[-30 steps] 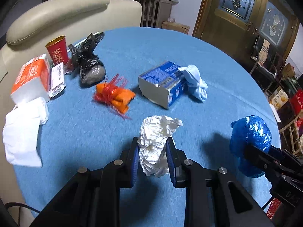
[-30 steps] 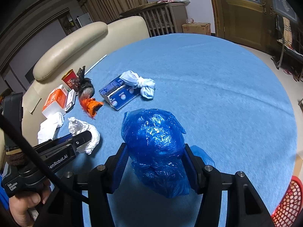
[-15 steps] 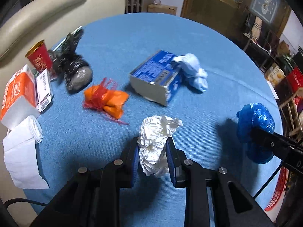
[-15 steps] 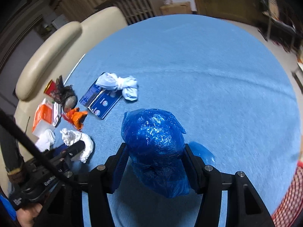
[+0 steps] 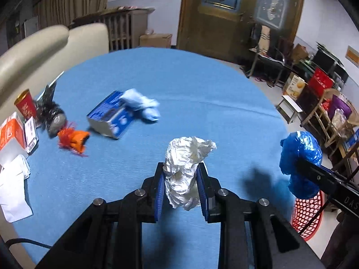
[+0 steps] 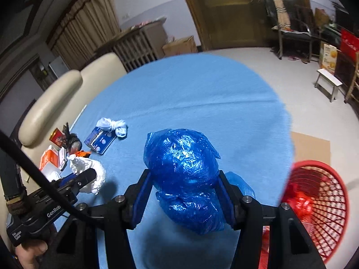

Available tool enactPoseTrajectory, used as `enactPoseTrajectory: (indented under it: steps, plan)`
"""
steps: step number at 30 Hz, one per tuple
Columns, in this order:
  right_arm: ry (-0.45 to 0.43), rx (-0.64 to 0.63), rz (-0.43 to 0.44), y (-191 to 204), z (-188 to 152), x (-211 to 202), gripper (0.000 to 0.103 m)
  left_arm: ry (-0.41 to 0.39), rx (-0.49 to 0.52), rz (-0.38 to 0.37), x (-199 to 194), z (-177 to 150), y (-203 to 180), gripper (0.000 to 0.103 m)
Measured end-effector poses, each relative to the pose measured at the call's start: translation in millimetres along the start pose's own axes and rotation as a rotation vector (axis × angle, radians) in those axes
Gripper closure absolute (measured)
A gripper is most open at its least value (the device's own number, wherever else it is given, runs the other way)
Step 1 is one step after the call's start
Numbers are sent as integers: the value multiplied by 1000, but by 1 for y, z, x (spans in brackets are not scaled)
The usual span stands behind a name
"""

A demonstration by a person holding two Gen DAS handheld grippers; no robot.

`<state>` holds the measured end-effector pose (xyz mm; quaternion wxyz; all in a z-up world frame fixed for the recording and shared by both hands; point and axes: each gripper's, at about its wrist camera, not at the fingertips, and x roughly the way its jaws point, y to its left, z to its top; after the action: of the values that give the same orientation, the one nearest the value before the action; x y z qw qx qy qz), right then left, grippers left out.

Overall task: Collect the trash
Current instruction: 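Carry the blue bag and white paper over the red wastebasket with both grippers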

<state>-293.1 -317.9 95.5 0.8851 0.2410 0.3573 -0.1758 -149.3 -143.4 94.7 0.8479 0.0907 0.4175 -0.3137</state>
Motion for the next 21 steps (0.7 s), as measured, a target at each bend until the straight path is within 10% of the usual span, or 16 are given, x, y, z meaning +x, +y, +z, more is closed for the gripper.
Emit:
enactPoseTrajectory:
  steps: [21]
  plan:
    - [-64,180,-181,-183,-49,-82,44,67,225,-148,-1,-17,-181,75]
